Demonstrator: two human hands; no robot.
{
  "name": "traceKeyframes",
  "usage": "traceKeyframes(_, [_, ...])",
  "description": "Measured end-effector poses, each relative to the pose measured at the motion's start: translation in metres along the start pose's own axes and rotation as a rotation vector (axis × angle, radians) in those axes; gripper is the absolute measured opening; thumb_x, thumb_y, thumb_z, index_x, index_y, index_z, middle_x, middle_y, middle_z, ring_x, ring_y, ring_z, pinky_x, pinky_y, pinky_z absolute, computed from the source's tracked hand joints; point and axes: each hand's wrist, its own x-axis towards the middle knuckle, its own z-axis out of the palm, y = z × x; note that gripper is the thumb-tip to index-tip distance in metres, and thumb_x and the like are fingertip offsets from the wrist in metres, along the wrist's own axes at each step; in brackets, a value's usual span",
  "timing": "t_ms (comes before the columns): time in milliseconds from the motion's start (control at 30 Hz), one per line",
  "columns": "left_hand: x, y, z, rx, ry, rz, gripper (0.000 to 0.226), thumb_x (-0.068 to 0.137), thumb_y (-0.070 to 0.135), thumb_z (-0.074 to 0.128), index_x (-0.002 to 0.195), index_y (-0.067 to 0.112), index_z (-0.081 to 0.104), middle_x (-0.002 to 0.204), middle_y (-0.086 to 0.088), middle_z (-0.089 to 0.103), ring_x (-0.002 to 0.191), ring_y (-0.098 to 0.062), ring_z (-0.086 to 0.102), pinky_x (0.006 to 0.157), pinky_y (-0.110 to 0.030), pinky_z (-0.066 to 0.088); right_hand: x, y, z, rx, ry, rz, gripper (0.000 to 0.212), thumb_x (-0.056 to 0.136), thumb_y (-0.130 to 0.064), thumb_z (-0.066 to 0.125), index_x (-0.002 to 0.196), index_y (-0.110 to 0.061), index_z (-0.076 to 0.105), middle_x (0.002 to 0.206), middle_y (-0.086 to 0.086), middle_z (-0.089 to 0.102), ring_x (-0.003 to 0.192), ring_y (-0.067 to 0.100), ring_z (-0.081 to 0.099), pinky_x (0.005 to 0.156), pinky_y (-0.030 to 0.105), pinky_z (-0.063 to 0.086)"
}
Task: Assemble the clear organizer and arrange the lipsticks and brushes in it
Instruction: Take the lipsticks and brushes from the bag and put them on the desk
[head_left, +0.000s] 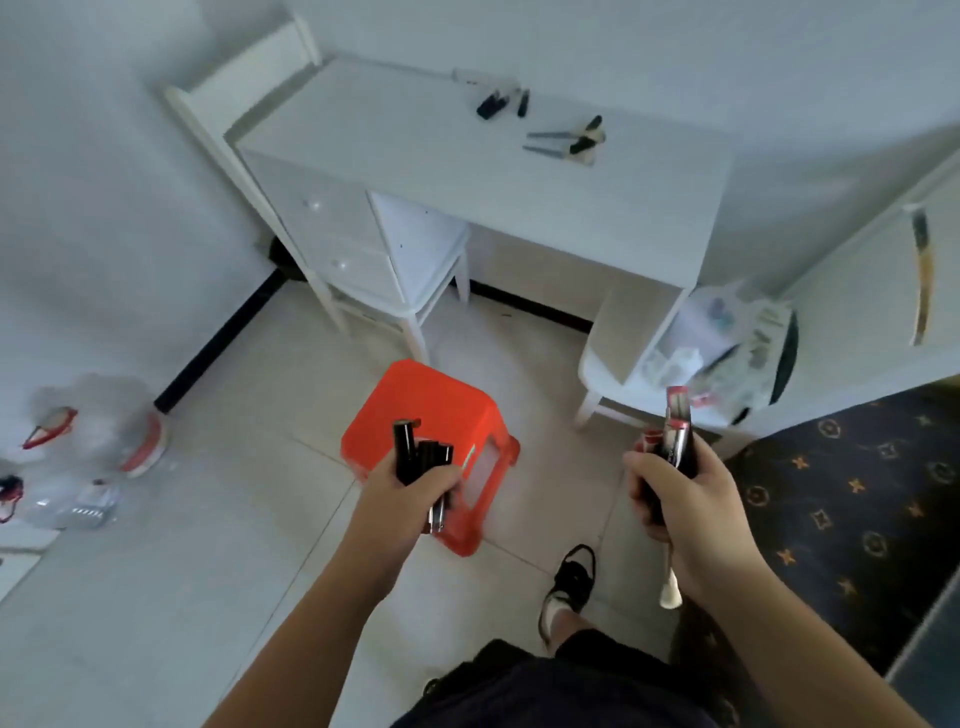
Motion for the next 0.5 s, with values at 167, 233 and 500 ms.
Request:
traceKeyframes(167, [0.059, 0.046, 0.055, -0.027, 0.020, -0.001, 0.011, 0.084, 0.017, 0.070, 0.087, 0.007, 0.067, 0.068, -0.006, 0.066, 0.059, -0.015, 0.059, 0.051, -0.024, 0.046, 0.079, -0.049, -0.024, -0.025, -0.032, 0.008, 0.012, 0.071, -0.028, 0.073, 0.079, -0.030, 0.063, 0.066, 0.003, 0.058, 0.050, 0.013, 0.047, 0.042, 0.023, 0.037])
traceKeyframes(233, [0.078, 0.065, 0.069, -0.041, 0.015, 0.013, 0.016, 0.078, 0.023, 0.070, 0.086, 0.010, 0.067, 0.068, -0.006, 0.067, 0.059, -0.014, 0.060, 0.051, -0.024, 0.047, 0.105, -0.064, -0.029, -0.037, -0.040, 0.011, 0.017, 0.066, -0.030, 0.074, 0.080, -0.029, 0.063, 0.066, 0.003, 0.058, 0.050, 0.013, 0.046, 0.042, 0.023, 0.037])
traceKeyframes(500, [0.156, 0.107, 0.074, -0.021, 0.018, 0.004, 0.013, 0.084, 0.018, 0.072, 0.084, 0.005, 0.069, 0.069, -0.011, 0.066, 0.062, -0.018, 0.058, 0.050, -0.023, 0.046, 0.186, -0.106, -0.019, 0.003, -0.025, 0.001, 0.012, 0.073, -0.024, 0.071, 0.080, -0.029, 0.063, 0.064, 0.005, 0.057, 0.049, 0.016, 0.044, 0.043, 0.025, 0.035])
